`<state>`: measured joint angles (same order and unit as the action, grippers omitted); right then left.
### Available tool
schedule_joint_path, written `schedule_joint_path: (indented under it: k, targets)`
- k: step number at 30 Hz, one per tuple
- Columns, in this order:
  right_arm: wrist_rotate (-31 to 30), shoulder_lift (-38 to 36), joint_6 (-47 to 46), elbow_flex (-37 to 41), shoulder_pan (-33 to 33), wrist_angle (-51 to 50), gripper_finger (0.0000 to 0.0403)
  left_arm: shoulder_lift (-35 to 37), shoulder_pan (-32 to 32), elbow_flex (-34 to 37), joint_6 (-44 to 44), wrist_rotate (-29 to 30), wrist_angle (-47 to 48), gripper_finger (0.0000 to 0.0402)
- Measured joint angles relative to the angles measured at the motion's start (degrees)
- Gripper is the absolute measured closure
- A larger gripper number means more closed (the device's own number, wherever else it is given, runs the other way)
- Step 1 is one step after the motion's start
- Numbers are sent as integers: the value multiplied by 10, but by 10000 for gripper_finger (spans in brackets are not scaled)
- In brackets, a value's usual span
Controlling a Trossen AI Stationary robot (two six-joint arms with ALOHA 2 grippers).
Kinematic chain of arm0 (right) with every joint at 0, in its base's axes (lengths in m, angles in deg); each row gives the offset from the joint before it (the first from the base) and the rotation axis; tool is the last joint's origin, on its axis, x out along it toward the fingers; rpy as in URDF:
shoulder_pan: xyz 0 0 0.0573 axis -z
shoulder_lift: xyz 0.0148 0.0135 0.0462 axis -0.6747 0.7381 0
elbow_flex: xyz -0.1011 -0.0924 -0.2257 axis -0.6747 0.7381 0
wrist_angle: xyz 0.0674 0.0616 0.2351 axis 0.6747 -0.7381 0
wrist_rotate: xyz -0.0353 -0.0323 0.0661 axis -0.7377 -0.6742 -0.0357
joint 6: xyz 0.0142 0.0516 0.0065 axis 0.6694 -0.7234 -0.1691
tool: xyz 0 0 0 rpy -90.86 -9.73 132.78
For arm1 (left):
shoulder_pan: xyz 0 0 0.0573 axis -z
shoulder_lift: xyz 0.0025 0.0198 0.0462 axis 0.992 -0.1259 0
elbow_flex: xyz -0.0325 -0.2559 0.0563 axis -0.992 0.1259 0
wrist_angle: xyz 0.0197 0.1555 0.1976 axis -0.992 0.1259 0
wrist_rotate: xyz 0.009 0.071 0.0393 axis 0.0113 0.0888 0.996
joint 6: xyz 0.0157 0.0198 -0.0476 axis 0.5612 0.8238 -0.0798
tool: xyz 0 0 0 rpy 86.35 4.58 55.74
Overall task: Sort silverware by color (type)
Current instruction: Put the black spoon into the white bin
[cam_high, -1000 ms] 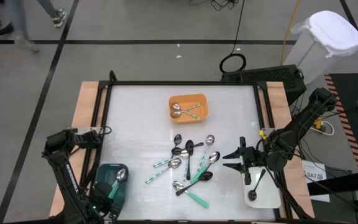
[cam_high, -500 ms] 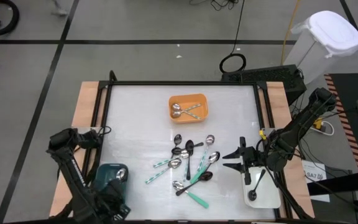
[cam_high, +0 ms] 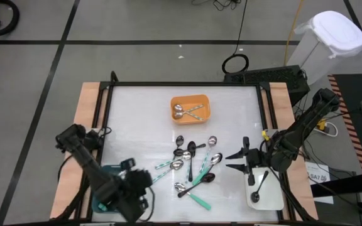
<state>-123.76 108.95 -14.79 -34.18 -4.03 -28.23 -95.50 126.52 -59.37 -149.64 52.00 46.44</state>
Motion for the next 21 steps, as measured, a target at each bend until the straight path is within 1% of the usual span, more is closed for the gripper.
schedule_joint_path:
  k: [6,11,18,21]
  targets:
    - [-2,-47,51,0,0,0,282,0,-60,0,190,44,0,277]
    - [-6,-86,92,0,0,0,282,0,-110,0,296,50,0,277]
    - [-92,-107,149,0,0,0,282,0,-169,0,432,50,3,277]
    - [-117,-107,175,0,0,1,282,-5,-190,0,481,50,2,277]
